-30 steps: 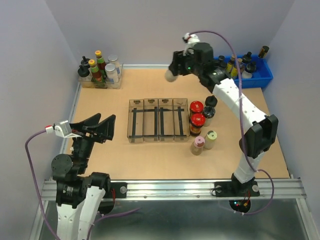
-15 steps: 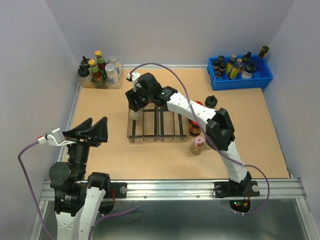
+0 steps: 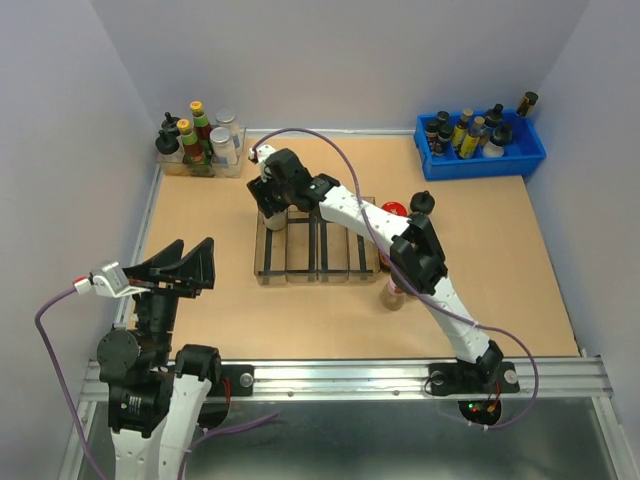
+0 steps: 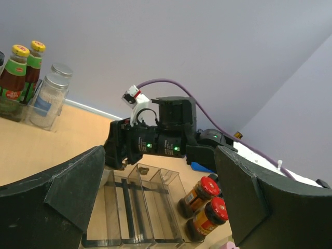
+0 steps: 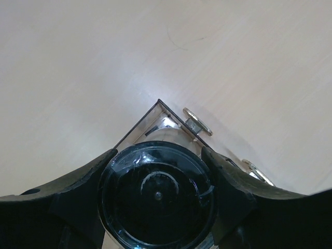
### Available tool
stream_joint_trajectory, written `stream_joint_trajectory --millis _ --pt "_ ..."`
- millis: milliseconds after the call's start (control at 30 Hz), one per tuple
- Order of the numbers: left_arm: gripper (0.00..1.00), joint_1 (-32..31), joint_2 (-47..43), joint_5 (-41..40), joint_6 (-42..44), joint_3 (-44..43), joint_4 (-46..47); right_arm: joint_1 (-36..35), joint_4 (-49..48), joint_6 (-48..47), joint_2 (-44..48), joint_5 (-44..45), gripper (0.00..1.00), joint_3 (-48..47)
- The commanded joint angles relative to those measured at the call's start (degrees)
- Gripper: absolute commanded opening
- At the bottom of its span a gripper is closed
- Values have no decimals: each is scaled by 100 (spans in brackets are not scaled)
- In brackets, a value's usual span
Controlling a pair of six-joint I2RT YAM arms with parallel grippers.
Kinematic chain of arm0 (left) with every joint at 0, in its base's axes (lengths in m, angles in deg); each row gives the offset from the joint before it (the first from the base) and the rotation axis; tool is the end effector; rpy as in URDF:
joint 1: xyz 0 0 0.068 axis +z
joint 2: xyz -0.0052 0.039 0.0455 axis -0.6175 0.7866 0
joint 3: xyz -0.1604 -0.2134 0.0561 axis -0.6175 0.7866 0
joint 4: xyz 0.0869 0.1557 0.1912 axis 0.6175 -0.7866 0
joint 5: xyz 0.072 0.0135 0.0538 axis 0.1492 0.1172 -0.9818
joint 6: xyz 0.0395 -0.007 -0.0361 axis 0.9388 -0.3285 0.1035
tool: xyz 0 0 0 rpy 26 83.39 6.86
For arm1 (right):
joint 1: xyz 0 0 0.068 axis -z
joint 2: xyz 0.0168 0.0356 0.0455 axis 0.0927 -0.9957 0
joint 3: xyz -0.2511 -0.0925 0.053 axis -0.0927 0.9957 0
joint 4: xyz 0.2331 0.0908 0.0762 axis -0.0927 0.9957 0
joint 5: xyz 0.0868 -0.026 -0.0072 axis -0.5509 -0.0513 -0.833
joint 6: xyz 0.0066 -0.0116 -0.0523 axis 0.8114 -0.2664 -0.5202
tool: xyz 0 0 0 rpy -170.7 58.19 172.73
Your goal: Organize the condiment bottles
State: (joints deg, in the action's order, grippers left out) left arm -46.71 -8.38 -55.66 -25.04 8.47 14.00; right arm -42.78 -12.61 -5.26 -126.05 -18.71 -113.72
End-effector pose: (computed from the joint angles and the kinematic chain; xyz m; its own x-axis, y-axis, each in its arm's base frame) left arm 0.0206 -0.0039 0.3684 0.2670 -0.5660 -0.7800 0.3606 0.8092 -0.4638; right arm 0.3732 0.4147 0.2542 -0.3891 -0.3877 -0.8357 -0.7209 0.6929 0.0142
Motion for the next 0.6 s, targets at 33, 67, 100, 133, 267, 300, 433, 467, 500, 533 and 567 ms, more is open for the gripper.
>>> stream_joint_trajectory --millis 33,67,100,133,267,300,433,467,500,533,567 --pt "98 -3 -47 39 13 42 200 -59 -133 -325 -124 346 13 -713" --pt "98 -3 -47 39 4 50 217 -51 -133 -351 -159 364 15 -731" --pt "98 -3 -39 48 -4 59 226 -51 -142 -378 -177 408 18 -757" --pt "98 -3 -30 65 -22 68 244 -51 -133 -404 -195 434 34 -783" --pt "98 -3 -4 109 -57 130 279 -51 -133 -475 -248 522 66 -836" --pt "98 -3 -3 109 -75 130 279 -59 -133 -483 -204 557 70 -828" --pt "98 -3 -3 145 -84 103 288 -51 -142 -484 103 532 100 -784" --pt "98 -3 -3 153 -92 95 296 -51 -142 -492 208 479 100 -784" --pt "98 -3 14 153 -84 86 305 -51 -142 -501 288 426 100 -784" --pt "98 5 14 162 -84 68 323 -51 -142 -519 463 365 100 -784" --pt "98 -3 23 162 -84 68 323 -59 -142 -527 560 364 100 -757"
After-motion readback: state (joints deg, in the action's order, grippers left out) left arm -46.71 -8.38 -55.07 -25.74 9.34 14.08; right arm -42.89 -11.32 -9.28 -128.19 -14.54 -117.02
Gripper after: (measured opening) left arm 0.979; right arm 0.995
